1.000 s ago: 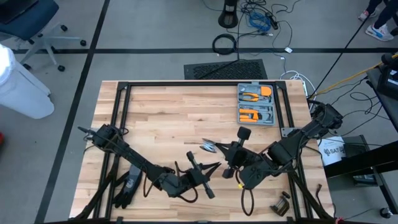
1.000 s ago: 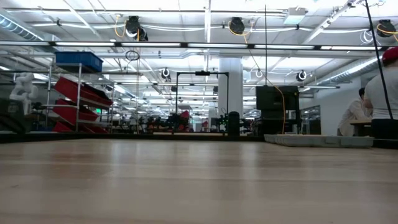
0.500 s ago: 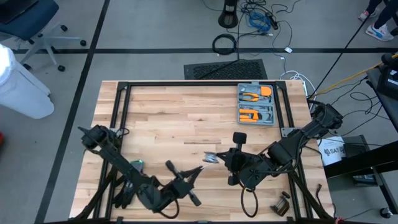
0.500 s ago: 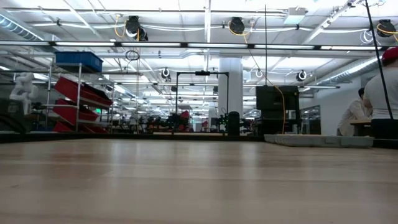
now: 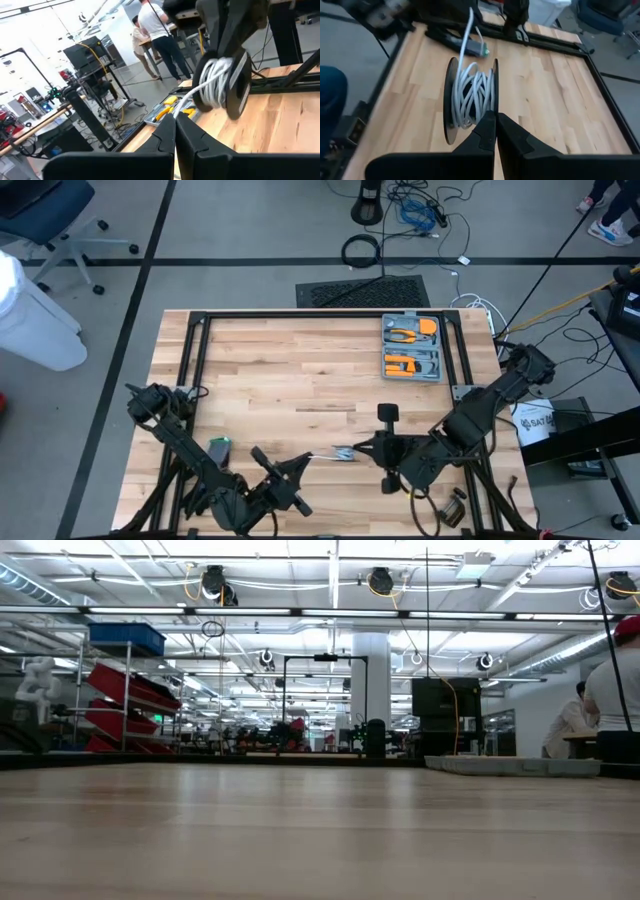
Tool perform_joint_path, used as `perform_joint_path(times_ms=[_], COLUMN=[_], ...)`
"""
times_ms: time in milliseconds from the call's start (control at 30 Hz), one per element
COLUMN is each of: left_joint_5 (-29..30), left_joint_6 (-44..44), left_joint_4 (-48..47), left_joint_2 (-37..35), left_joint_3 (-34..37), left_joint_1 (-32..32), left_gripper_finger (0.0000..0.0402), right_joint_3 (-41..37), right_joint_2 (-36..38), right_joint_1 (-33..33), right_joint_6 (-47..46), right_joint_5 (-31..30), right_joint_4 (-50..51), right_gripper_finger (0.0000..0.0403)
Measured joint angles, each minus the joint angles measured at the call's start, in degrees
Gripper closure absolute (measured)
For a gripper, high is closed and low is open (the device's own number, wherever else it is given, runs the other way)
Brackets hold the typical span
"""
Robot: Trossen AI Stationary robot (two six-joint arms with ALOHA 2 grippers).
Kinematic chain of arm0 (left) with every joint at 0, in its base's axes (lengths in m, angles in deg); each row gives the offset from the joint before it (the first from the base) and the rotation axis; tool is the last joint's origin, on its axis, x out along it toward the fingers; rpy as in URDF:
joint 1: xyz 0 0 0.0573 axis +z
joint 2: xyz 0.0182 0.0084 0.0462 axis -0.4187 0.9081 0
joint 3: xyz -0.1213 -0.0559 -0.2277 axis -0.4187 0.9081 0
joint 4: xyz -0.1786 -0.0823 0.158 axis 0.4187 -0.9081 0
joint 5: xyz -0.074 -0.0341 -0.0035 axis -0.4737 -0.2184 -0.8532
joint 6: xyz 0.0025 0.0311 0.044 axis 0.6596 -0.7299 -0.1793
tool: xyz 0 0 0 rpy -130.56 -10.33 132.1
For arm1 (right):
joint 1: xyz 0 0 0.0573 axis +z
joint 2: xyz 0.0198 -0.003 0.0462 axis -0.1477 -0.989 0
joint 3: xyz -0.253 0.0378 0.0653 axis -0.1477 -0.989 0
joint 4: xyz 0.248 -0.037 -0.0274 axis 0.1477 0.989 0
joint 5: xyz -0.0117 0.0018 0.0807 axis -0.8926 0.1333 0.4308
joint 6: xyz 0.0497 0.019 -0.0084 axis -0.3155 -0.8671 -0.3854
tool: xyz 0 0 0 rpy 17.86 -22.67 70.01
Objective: Coil cords
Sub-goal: Coil the white wire onto the spool
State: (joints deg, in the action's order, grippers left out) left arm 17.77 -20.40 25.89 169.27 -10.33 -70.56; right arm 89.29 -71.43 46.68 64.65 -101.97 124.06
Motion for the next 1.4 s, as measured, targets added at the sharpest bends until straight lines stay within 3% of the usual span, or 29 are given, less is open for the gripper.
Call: perform_joint_path(times_ms=[500, 667, 900, 1167, 1400], left_joint_5=[-1.1, -4.4, -10.3, -11.0, -11.2], left_joint_6=[1.3, 3.9, 11.5, 20.4, 22.4], left_joint_4=[0.0, -0.2, -7.8, -17.9, -19.2], left_joint_2=[0.0, 0.0, 0.0, 0.0, 0.0], left_joint_3=[0.0, 0.0, 0.1, 0.1, 0.1], left_joint_1=[-0.6, -0.8, -0.8, -1.7, -6.2], left_gripper_finger=[0.0400, 0.0400, 0.0369, 0.0337, 0.0334], right_joint_3=[0.0, 0.0, 0.0, 0.0, 0.0], right_joint_2=[1.0, 1.0, 1.0, 1.4, 1.9], right_joint_1=[3.9, 3.9, 4.0, 3.9, 4.3], right_joint_6=[1.6, 1.6, 2.7, 3.6, 4.1], right_joint_5=[-2.0, -2.0, -3.1, -3.2, -3.3], right_joint_4=[-5.3, -5.7, -7.4, -8.1, -8.1], right_gripper_finger=[0.0403, 0.0403, 0.0403, 0.0403, 0.0403])
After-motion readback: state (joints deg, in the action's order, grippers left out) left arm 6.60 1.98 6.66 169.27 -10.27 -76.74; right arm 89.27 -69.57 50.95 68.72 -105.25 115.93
